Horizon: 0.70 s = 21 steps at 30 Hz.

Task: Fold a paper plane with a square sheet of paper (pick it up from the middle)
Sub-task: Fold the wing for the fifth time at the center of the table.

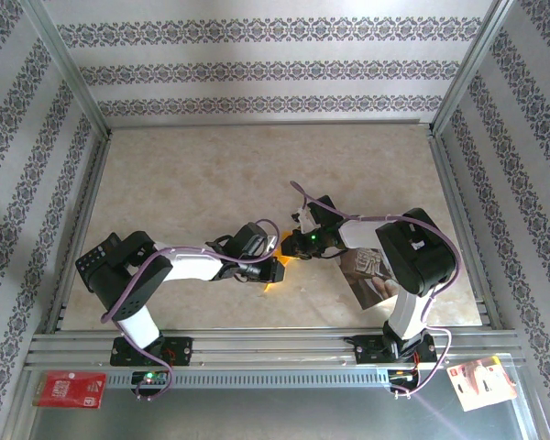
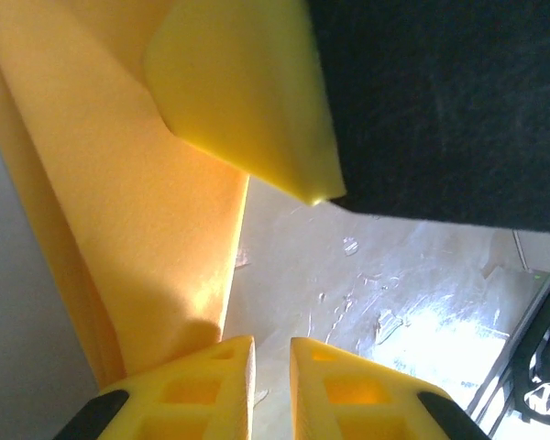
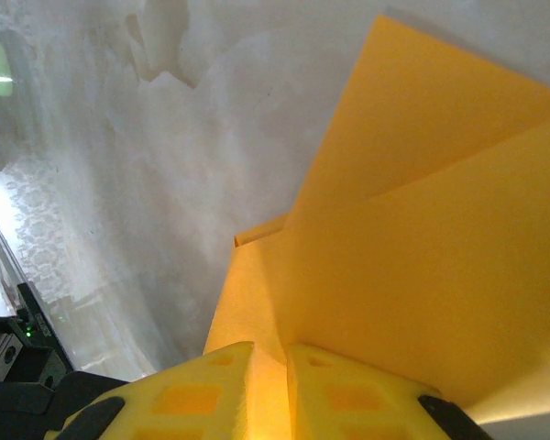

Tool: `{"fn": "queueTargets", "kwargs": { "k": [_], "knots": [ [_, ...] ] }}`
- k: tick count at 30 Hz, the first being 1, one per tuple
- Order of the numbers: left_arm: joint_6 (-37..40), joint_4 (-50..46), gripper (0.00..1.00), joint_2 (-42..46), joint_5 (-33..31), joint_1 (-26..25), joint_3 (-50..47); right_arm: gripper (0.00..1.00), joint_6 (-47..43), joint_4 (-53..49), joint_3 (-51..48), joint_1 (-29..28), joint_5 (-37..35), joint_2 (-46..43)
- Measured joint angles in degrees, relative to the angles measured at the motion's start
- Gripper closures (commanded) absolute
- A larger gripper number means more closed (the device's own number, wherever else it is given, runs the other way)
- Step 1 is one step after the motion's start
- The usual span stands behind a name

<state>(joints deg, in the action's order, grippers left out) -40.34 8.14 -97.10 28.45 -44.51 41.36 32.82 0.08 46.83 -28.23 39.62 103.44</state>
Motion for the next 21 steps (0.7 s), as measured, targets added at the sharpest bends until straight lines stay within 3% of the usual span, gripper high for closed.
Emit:
{"fn": "queueTargets", "kwargs": {
  "k": [21],
  "knots": [
    [0.90, 1.27, 0.86, 3.39, -0.66, 0.00, -4.76, 0.82, 0.02, -1.99, 1.27, 0.02, 0.31, 0.94]
  ]
}}
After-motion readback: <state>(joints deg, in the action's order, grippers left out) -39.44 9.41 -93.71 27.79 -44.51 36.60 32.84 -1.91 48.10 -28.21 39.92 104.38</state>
